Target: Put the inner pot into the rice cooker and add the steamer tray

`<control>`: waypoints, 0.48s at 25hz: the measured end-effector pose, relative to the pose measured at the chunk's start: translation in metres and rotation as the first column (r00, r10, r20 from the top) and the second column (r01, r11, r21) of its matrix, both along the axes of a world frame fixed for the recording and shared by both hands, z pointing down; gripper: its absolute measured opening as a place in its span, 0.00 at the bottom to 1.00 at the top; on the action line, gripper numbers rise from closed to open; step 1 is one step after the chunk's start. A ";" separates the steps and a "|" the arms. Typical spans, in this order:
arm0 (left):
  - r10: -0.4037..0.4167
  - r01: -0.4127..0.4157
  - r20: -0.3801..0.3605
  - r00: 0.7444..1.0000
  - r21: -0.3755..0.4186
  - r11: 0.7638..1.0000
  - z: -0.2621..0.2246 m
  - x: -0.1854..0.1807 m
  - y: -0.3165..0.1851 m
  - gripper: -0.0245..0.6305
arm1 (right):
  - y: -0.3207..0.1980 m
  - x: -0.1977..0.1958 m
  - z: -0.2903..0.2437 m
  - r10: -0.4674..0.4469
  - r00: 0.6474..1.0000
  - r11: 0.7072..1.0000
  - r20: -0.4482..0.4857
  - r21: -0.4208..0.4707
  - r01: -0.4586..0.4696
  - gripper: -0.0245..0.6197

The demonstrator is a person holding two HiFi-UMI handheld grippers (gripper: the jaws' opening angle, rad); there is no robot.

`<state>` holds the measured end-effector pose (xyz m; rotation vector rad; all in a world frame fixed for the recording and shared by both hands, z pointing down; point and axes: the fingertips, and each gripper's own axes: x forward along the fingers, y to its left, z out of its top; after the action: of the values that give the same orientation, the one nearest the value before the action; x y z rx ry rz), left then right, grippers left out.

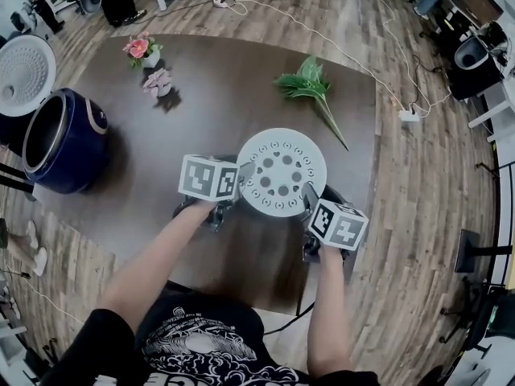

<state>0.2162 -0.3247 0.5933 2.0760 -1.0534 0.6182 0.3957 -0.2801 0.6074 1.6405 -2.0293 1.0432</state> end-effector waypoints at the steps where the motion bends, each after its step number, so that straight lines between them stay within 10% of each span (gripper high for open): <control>1: -0.004 0.004 -0.005 1.000 -0.004 1.000 -0.001 0.002 0.001 0.33 | 0.001 0.002 -0.001 0.002 1.000 1.000 0.001 0.000 -0.002 0.34; 12: -0.025 0.025 -0.001 1.000 -0.020 0.999 -0.001 0.000 0.006 0.19 | 0.004 0.002 -0.005 0.026 1.000 1.000 -0.015 -0.002 -0.026 0.25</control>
<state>0.2162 -0.3187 0.5920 2.0431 -1.0663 0.6126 0.3982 -0.2761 0.6023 1.6731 -2.0012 1.0389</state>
